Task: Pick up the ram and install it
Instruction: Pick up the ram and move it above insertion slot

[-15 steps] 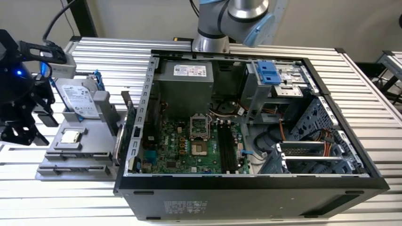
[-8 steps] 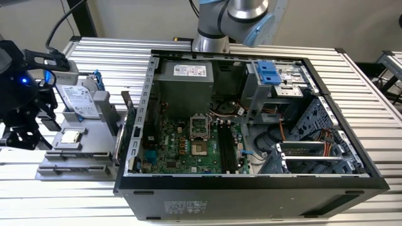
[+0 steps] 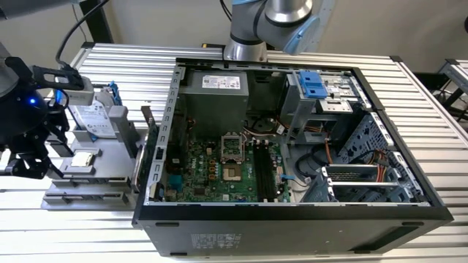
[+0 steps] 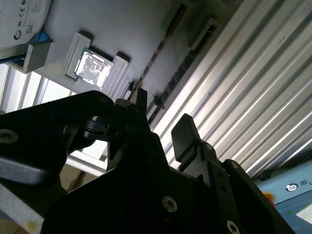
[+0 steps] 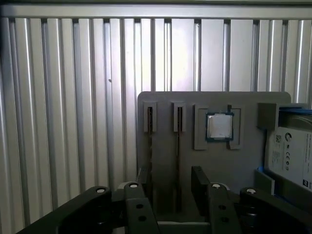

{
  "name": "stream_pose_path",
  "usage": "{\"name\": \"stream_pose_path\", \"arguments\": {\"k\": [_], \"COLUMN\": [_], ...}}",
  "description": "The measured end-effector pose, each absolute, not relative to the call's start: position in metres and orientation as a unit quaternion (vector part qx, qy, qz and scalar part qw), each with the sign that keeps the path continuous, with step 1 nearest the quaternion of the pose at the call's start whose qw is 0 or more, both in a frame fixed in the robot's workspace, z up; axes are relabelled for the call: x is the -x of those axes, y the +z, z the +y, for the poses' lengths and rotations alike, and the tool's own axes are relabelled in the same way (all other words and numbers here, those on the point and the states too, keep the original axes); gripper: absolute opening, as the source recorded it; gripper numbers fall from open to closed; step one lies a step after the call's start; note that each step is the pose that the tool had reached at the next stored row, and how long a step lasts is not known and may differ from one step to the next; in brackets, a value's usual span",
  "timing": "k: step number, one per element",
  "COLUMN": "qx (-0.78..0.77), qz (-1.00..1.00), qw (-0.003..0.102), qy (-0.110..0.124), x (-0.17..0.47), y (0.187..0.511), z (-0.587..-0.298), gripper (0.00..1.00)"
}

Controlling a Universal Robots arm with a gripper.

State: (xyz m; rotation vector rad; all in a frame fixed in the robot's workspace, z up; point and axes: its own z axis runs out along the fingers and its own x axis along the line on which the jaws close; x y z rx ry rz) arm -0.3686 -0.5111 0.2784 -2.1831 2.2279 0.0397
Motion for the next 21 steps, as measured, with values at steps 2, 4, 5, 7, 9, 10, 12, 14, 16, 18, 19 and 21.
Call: {"name": "stream_pose_path", "arguments": {"k": [2, 4, 5, 7, 9, 10, 12, 14, 16, 18, 19, 21], "qx": [0.700, 0.700, 0.700, 0.700, 0.700, 0.700, 0.700, 0.700, 0.700, 0.700, 0.700, 0.700], "qz": [0.714, 0.714, 0.714, 0.714, 0.714, 0.714, 0.714, 0.714, 0.714, 0.714, 0.714, 0.714], "qw": [0.011, 0.011, 0.011, 0.011, 0.011, 0.011, 0.011, 0.011, 0.010, 0.010, 0.010, 0.010], "qy": [0.013, 0.013, 0.013, 0.013, 0.013, 0.013, 0.013, 0.013, 0.014, 0.014, 0.014, 0.014], "x": [0.369, 0.369, 0.369, 0.369, 0.369, 0.369, 0.369, 0.369, 0.369, 0.369, 0.369, 0.369], "y": [0.278, 0.276, 0.275, 0.271, 0.268, 0.267, 0.264, 0.262, 0.262, 0.262, 0.262, 0.260], "z": [-0.511, -0.511, -0.511, -0.511, -0.512, -0.512, -0.512, -0.512, -0.512, -0.512, -0.512, -0.512], "gripper": [1.00, 1.00, 1.00, 1.00, 1.00, 1.00, 1.00, 1.00, 1.00, 1.00, 1.00, 1.00]}}
